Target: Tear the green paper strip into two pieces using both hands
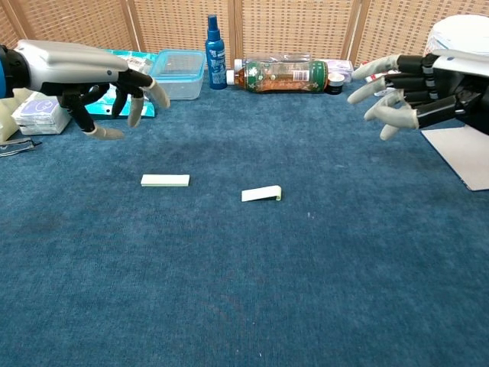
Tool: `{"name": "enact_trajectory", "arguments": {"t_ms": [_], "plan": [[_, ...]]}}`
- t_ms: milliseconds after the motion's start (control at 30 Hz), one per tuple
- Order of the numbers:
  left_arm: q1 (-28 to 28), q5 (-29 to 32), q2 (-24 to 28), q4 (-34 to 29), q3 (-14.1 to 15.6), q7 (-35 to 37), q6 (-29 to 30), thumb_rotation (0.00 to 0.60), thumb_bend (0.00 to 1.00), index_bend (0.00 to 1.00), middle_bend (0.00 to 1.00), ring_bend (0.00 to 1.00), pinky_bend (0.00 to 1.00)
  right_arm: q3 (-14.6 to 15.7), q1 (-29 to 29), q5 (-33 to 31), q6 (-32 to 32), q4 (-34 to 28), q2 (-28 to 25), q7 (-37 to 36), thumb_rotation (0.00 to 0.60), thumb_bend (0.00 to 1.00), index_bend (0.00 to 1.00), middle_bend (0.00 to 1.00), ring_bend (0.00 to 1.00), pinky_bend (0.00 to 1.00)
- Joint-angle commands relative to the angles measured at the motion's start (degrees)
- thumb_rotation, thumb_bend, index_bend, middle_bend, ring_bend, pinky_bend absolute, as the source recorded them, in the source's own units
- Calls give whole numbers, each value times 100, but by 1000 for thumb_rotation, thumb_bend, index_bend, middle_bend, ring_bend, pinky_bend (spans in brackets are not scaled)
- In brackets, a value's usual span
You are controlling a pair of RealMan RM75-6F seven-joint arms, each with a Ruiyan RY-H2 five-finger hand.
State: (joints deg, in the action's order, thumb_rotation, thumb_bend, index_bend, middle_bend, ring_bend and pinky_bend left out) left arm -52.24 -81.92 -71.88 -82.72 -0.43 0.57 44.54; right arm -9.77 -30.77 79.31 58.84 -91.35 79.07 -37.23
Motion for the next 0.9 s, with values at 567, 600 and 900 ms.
{"name": "enact_trajectory", "arguments": {"t_ms": [567,600,900], "plan": [[1843,457,1020,-705,173,28,2009,600,309,135,334,362,569,-57,366,-164,644,103,-165,830,600,434,228,288,230,357],[2027,449,1039,-686,227,10,2201,600,309,135,334,361,569,-43,407,-178,746,140,-145,1100,600,434,234,289,230,353],[3253,246,985,-291,574,487,3304,600,309,135,331,359,562,187,849,-273,1609,7,-109,3411,600,434,254,289,198,316]]}}
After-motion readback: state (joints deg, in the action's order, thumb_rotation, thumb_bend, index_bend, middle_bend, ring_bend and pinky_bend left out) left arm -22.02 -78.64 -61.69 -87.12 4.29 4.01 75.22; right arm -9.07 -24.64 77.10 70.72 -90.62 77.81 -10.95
